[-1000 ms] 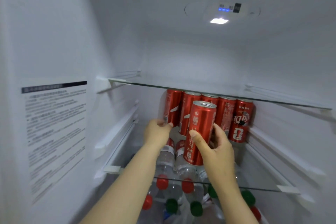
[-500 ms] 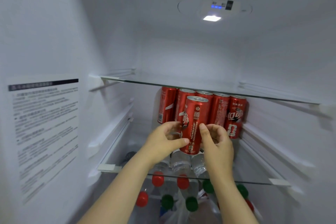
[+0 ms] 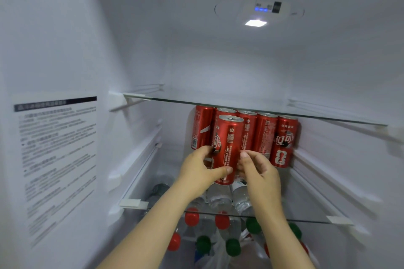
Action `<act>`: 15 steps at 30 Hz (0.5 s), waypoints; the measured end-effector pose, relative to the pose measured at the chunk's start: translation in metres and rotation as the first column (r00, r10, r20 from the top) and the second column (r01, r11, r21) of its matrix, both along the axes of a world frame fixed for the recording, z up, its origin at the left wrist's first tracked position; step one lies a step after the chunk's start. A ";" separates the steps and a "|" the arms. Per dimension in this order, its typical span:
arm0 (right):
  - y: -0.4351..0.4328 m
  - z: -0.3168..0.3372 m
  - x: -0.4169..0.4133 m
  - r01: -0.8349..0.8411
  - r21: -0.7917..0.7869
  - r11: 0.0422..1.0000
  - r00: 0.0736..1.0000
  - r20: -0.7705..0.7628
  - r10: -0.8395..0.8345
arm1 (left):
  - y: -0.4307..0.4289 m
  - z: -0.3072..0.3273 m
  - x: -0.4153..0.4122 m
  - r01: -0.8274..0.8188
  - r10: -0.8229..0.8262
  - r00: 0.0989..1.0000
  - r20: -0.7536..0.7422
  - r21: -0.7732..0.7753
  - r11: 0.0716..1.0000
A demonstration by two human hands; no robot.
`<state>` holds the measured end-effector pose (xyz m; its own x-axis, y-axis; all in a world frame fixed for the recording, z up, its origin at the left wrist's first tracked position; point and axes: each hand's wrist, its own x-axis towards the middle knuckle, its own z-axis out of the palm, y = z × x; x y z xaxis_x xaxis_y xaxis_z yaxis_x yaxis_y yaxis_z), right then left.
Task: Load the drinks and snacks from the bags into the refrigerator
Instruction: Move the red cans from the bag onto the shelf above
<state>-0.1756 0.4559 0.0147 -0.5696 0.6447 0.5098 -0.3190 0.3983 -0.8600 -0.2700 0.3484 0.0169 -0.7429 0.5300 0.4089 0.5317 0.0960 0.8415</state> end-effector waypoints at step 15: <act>-0.002 -0.002 -0.001 0.069 0.083 0.994 0.989 0.122 -0.078 | 0.013 0.006 -0.031 -0.270 0.270 0.963 -0.006 -0.043 0.962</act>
